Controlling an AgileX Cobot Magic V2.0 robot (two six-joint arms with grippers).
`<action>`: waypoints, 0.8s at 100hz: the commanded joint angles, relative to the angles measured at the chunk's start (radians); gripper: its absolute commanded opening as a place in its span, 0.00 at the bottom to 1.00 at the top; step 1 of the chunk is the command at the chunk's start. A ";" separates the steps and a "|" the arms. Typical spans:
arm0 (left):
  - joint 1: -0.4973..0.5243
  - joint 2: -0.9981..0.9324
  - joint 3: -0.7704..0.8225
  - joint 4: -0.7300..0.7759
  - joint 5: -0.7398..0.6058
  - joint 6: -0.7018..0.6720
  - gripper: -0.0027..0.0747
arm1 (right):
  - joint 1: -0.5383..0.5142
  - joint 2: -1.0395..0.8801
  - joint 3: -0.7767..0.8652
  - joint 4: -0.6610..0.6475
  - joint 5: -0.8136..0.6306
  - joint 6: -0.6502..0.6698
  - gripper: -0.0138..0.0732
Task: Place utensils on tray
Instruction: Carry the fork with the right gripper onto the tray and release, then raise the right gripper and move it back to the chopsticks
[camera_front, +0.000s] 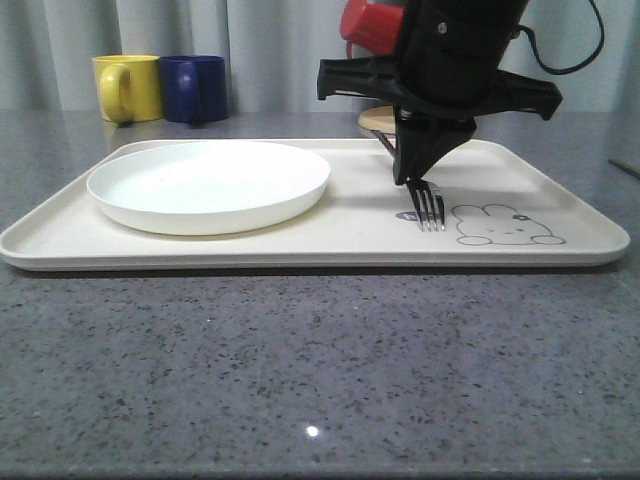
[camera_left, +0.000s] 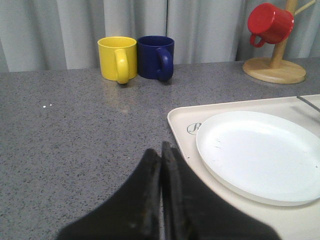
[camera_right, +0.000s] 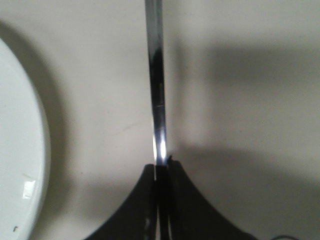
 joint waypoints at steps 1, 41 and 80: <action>-0.005 0.004 -0.028 -0.009 -0.077 0.000 0.01 | 0.002 -0.045 -0.033 -0.012 -0.033 0.000 0.23; -0.005 0.004 -0.028 -0.009 -0.077 0.000 0.01 | 0.002 -0.050 -0.033 -0.012 -0.032 0.000 0.52; -0.005 0.004 -0.028 -0.009 -0.077 0.000 0.01 | -0.027 -0.182 -0.036 -0.092 0.007 0.000 0.56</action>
